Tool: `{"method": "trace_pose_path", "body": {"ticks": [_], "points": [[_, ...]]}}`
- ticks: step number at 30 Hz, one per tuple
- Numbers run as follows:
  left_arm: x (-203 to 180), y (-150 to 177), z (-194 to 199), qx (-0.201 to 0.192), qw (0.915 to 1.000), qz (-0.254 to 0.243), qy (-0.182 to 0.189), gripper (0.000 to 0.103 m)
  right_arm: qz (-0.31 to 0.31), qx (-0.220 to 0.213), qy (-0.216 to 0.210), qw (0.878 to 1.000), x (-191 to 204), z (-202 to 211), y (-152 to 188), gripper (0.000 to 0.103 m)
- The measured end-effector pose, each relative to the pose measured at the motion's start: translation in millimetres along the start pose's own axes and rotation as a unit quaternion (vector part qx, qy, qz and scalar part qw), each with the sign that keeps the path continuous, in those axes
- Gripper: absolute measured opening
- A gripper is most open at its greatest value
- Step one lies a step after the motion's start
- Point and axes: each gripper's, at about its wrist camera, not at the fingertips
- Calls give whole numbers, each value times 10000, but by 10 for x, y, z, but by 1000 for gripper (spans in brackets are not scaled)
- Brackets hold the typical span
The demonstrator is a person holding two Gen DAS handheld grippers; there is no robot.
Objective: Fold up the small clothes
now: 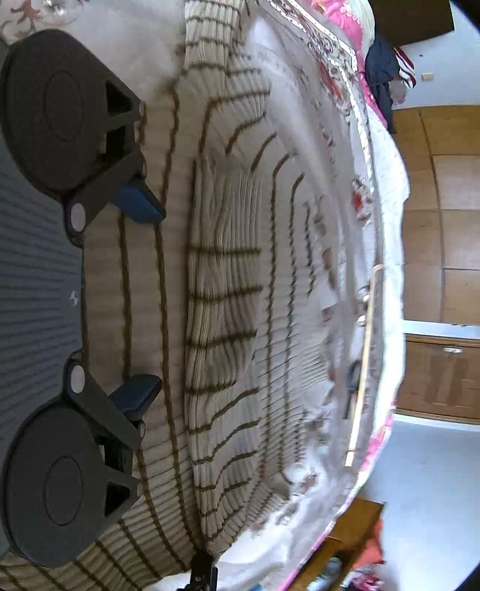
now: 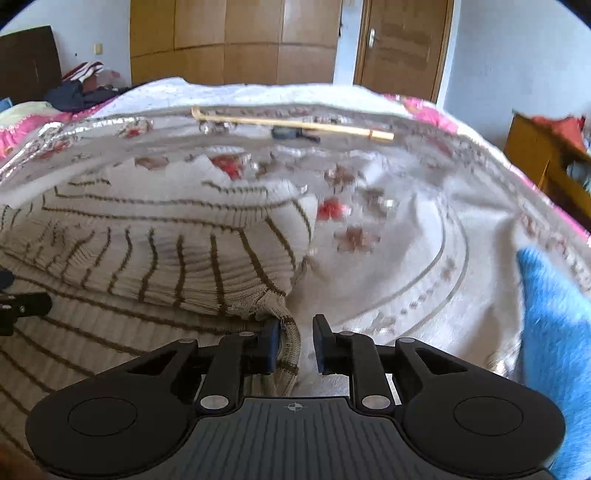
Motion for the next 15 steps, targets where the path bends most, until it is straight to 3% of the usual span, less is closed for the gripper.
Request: {"method": "trace_pose_path", "body": {"ticks": [2,9,12,15], "points": [[101,-7,52,-11,9999,140,-98,99,58,-204,-126,9997,102,79,-63,23],[393,50,386,-239,9973,544,-423,99,566,-382,-1434,9873,969,-149,-331,23],[588,165,484,-161,9936,868,-698,99,593,-149,-2078,9763,1356,-364,-375,22],[756,266,491,79,9897,1245,-698,99,896,365,-2063,9737,1730,-641,-322,32]]}}
Point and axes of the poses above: each gripper's, at about its wrist camera, not at the fingertips, and z roughly against the way its jaws point, x to its left, y to its underside, and after that the axes turned 3 degrees about -x, right-handed
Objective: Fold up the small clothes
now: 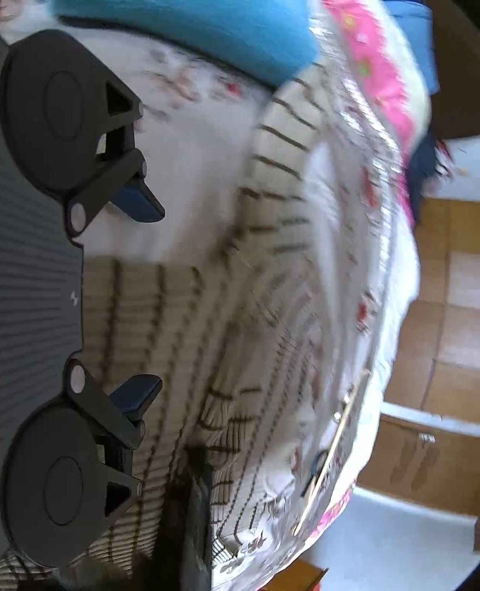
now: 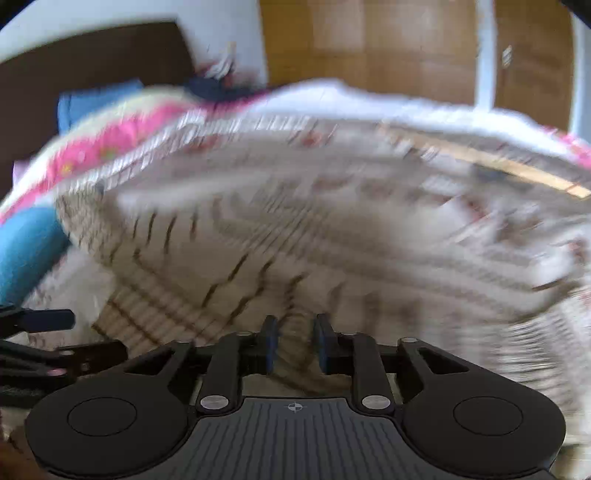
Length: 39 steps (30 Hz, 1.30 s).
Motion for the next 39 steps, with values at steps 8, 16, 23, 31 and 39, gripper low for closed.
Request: {"method": "trace_pose_path", "body": {"ticks": [8,16,23,31,39], "points": [[327,-29,267,-563,9976,412,-20,99,958,-336,-436,9939,706,166,-553,32],[779,-53,378,-1026,9880,1078,-407,99,1965,-394,-1589,9667,1942,-407,-1327,31],[1063,-66,356,-1137,9794,1599,-469,99,2595,-195,-2034,9439,2885,-920,-1693,31],[1221,-48,307,-1099,9737,1919,-546,98,2643,-15,-1448,9535,3197,-1265,-1670,11],[1037,-42,336,-1307,9786,1539,-404,98,1032,-679,-1226,9847,2090,-492,-1827,7]]}}
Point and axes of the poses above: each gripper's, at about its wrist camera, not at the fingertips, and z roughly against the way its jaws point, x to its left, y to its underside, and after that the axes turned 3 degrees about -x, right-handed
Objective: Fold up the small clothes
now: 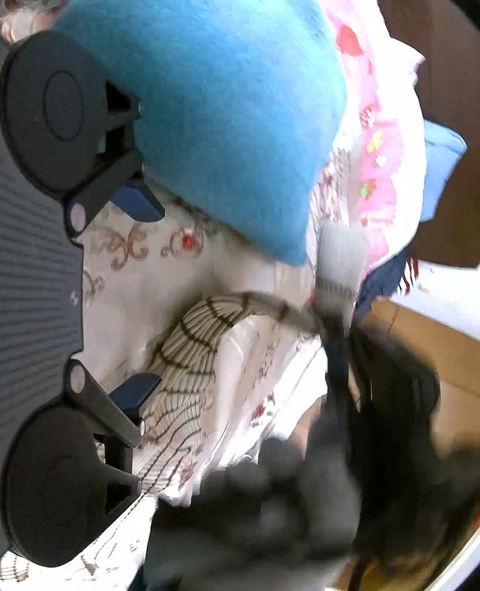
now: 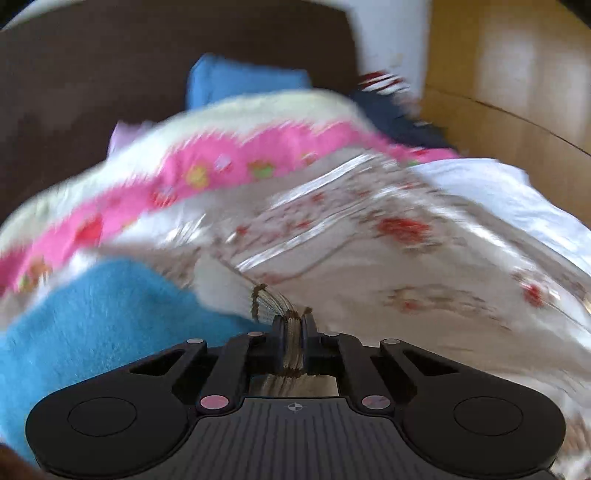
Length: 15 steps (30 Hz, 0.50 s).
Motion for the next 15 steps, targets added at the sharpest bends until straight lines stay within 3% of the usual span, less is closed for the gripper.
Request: {"method": "trace_pose_path", "body": {"ticks": [4,7,9,12,15], "points": [[-94,55,61,-143,9992,-319,214,98,-1266,-571,318,9898,-738,811,255,7],[-254,109,109,-240,9962,-711,445,98,-2149,-1045,801,9677,-1256,1422,732,7],[-433,182,126,-240,9921,-1099,563,98,-2746,-1251,1225,9455,-1548,1737,1213,7],[-697,317,116,-169,9831,-1676,720,99,-3549,-1110,1875,9091,-1936,1941,2034,7],[-860,444,111,-59,9741,-2107,818,99,-3976,-580,2082,8917,-2151,1917,2570,11]]}}
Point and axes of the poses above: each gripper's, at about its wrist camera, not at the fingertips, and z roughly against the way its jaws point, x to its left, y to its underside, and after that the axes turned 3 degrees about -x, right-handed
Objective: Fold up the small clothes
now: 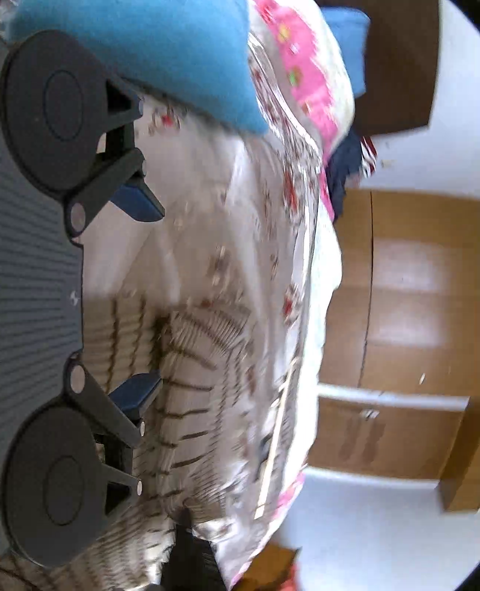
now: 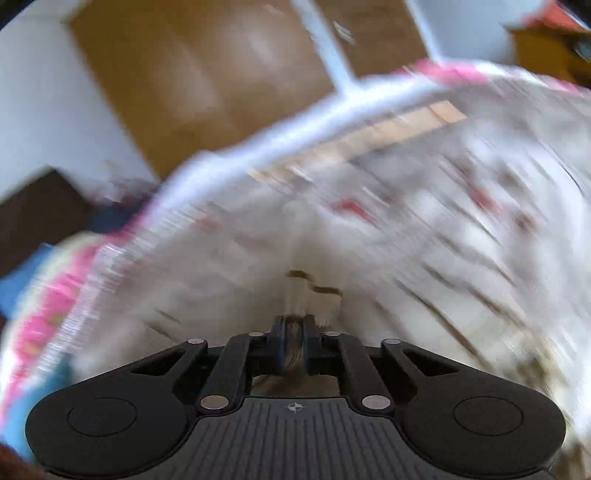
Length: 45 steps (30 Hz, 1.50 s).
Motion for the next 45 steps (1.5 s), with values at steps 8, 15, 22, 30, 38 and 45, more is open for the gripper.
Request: {"method": "trace_pose_path", "body": {"ticks": [8,15,22,30,38,45], "points": [[-245,70,-71,222,9986,-470,-16,99,-488,-297,-308,9979,-172,41,-103,24],[-249,92,-88,245,9987,-450,-5,99,-1085,-437,-47,9931,-360,10,-132,9],[-186,137,-294,863,9957,-323,-117,99,-120,-72,570,9983,-240,-95,-158,14],[-118,65,142,1189,9926,-173,154,98,819,74,182,9964,-155,815,-117,17],[-127,254,917,1971,9776,-377,639,98,1156,865,548,9880,-602,1886,381,22],[-355,398,1100,2508,9626,-811,630,91,842,1388,396,9859,-851,2011,758,22]]}}
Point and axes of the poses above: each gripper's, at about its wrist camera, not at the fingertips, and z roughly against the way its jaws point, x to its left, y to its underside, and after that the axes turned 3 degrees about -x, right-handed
